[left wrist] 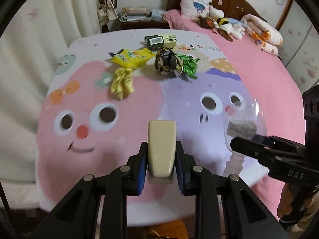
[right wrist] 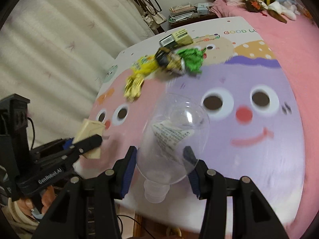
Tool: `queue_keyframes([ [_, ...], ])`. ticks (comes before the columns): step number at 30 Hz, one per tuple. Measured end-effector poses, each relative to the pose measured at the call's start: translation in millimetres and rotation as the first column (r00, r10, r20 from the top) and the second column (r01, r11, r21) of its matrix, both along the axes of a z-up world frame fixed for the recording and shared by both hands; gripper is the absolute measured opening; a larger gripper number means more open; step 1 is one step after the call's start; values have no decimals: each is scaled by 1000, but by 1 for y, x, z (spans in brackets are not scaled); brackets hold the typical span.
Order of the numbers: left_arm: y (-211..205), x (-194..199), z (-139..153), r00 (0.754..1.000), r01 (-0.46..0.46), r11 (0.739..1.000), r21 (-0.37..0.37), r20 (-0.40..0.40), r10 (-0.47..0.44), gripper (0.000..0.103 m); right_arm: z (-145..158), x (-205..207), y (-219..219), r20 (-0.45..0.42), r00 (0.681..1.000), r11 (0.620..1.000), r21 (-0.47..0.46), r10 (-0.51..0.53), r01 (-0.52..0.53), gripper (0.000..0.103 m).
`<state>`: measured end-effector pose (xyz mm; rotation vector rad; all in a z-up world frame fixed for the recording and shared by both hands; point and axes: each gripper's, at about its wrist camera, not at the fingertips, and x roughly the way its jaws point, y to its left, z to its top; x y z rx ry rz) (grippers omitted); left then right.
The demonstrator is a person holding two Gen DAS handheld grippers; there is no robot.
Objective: Collect trash
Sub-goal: 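Grasp the beige block with the left tool while the right tool grasps the clear bottle, then lower the beige block and clear bottle into the bin while both tools open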
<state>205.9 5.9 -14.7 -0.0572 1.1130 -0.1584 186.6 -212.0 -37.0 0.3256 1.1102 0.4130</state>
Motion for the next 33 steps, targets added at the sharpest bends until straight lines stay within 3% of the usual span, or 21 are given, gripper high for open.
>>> queue_keyframes([
  [10, 46, -132, 13, 997, 46, 999, 6, 55, -46, 24, 7, -138, 57, 10, 1000, 998, -55, -25, 26, 48],
  [17, 52, -192, -12, 996, 88, 996, -13, 2, -88, 24, -18, -200, 81, -53, 997, 995, -92, -47, 42, 48],
  [25, 37, -217, -73, 987, 83, 994, -76, -131, -92, 24, -68, -229, 85, -171, 983, 990, -135, -67, 44, 48],
  [33, 20, -207, -170, 970, 36, 996, -79, -236, -54, 24, -172, -231, 76, -283, 954, 986, -155, -97, 55, 48],
])
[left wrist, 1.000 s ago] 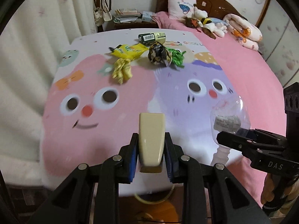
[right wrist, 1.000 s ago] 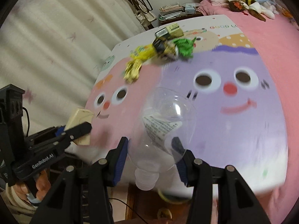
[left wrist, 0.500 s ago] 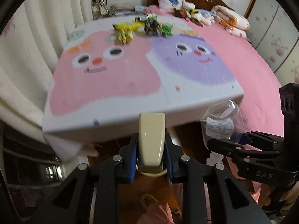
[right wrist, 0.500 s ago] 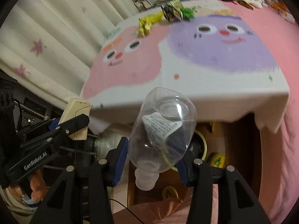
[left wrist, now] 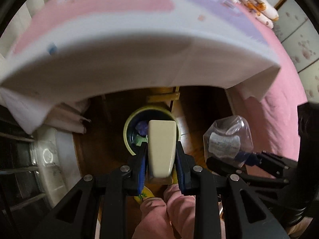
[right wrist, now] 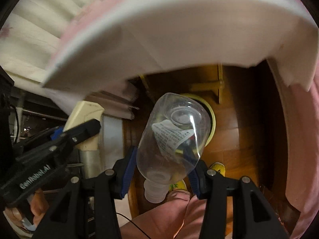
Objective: Collect trash
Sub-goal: 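Lower the beige block and clear bottle into the bin while both tools open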
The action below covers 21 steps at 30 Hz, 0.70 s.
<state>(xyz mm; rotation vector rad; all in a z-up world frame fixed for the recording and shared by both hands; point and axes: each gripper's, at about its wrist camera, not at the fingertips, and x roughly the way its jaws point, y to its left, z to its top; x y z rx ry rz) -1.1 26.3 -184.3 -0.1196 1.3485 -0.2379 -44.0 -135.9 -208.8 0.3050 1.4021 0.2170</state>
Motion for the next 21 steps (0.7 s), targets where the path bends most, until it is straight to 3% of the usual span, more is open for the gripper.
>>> queue_keyframes([
  [9, -17, 25, -104, 997, -33, 999, 18, -71, 34, 24, -117, 33, -3, -76, 997, 1000, -22, -9, 8, 48],
  [15, -23, 41, -140, 996, -41, 999, 29, -76, 44, 27, -155, 56, 0, -90, 996, 1000, -28, 3, -5, 49],
  [16, -24, 42, -143, 996, -43, 999, 30, -76, 45, 35, -157, 57, 0, -92, 996, 1000, -29, 5, -8, 49],
  [19, -24, 48, -144, 996, -53, 998, 18, -77, 54, 79, -159, 60, 0, -98, 995, 1000, -18, 4, -6, 49],
  [20, -24, 49, -143, 996, -59, 998, 15, -73, 60, 88, -159, 61, 0, -96, 995, 1000, -17, 3, -5, 53],
  [21, -24, 49, -141, 996, -63, 998, 18, -66, 64, 89, -157, 62, -2, -90, 996, 1000, -18, 4, -5, 56],
])
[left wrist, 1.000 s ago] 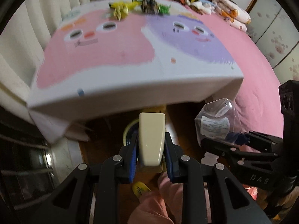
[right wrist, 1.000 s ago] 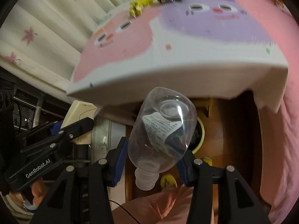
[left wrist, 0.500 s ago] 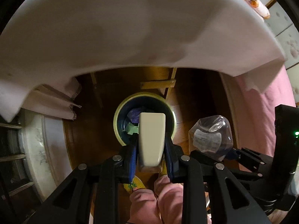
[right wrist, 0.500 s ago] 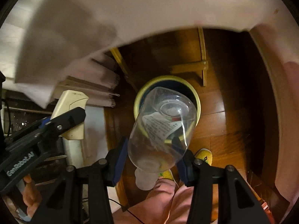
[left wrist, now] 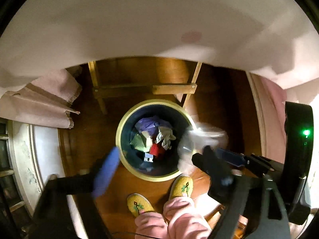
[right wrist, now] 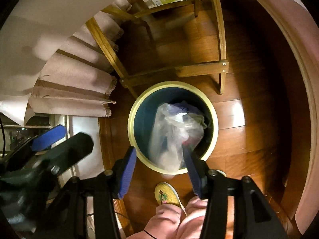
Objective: Collect trash
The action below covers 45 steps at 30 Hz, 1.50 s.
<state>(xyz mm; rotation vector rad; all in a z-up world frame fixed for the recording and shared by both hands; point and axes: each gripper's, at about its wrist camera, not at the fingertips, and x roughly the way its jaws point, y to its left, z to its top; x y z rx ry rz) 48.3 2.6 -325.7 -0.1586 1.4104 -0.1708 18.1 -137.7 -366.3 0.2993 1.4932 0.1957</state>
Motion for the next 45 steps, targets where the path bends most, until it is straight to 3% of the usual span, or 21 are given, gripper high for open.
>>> queue_keyframes([
  [2, 1, 1, 2, 1000, 1, 1000, 13, 8, -1, 90, 2, 1, 0, 7, 1000, 1000, -8, 7, -7, 66],
  [8, 2, 0, 20, 999, -18, 999, 39, 37, 17, 90, 14, 1, -5, 13, 1000, 1000, -25, -1, 1, 70],
  [14, 11, -6, 59, 995, -56, 997, 50, 80, 51, 90, 42, -1, -10, 19, 1000, 1000, -24, -1, 1, 71],
  [22, 23, -23, 137, 992, -17, 998, 58, 127, 10, 90, 130, -18, -13, 85, 996, 1000, -22, -1, 3, 71],
  [26, 29, -28, 192, 983, -7, 999, 51, 182, -2, 90, 187, -27, -12, 148, 989, 1000, -12, -13, 15, 71],
  [32, 37, -29, 274, 954, 15, 997, 71, 296, -36, 89, 264, -37, -17, 243, 969, 998, -9, -50, 54, 71],
  [37, 48, -26, 340, 911, -11, 995, 96, 411, -29, 89, 323, -40, -17, 342, 937, 997, -18, -66, 77, 71],
  [42, 59, -17, 384, 870, -37, 994, 104, 493, -19, 89, 369, -32, -13, 439, 896, 996, -27, -64, 84, 71],
  [45, 69, -9, 402, 856, -48, 996, 70, 516, 5, 89, 389, -22, -8, 484, 873, 995, -42, -55, 86, 71],
])
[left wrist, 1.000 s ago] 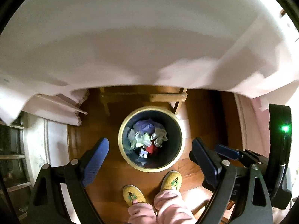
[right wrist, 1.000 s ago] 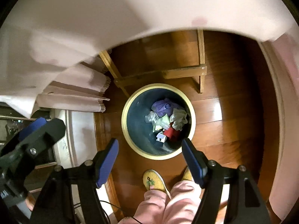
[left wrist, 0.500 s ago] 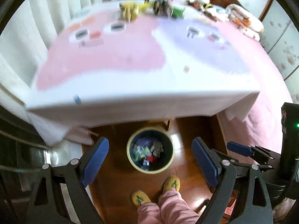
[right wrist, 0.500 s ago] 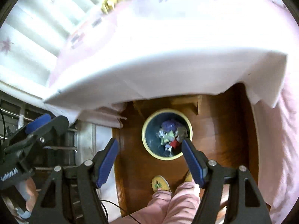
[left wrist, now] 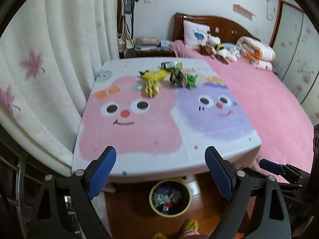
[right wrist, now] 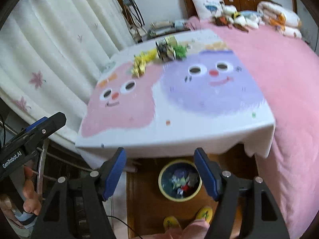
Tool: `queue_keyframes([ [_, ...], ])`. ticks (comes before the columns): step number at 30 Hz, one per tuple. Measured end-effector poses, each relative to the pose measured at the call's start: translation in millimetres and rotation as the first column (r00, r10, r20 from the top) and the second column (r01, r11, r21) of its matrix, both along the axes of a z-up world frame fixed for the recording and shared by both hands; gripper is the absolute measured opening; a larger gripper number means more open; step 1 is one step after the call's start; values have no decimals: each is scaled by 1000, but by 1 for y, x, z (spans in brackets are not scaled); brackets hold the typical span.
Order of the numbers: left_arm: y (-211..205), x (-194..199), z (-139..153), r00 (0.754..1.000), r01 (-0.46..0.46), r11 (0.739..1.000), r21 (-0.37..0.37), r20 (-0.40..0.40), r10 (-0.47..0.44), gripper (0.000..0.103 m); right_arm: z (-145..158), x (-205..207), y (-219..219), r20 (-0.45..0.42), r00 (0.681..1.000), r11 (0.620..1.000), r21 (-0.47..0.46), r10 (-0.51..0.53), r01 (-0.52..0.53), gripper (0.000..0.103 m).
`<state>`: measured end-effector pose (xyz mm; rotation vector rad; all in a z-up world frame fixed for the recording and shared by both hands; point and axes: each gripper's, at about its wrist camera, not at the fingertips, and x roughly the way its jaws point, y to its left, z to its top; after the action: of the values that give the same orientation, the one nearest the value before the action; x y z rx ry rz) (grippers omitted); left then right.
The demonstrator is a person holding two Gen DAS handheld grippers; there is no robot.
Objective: Collect trash
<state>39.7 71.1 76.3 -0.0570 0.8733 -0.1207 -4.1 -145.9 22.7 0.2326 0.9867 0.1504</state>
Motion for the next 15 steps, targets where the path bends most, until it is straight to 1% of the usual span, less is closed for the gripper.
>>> queue_keyframes([
  [3, 6, 11, 10, 1000, -13, 1000, -21, 20, 13, 89, 17, 11, 4, 52, 999, 1000, -22, 9, -8, 71],
  [8, 6, 42, 11, 999, -32, 999, -25, 25, 33, 89, 29, 43, 5, 101, 994, 998, -61, 40, -34, 71],
  [10, 5, 59, 6, 999, -40, 999, -22, 19, 41, 89, 30, 59, 5, 117, 992, 995, -85, 53, -43, 71],
  [12, 3, 82, -2, 998, -57, 998, -23, 0, 57, 89, 26, 85, 2, 122, 991, 993, -112, 56, -43, 71],
  [15, 0, 117, -16, 996, -86, 996, -37, -33, 85, 89, 14, 127, -8, 93, 993, 993, -103, 73, -63, 71],
])
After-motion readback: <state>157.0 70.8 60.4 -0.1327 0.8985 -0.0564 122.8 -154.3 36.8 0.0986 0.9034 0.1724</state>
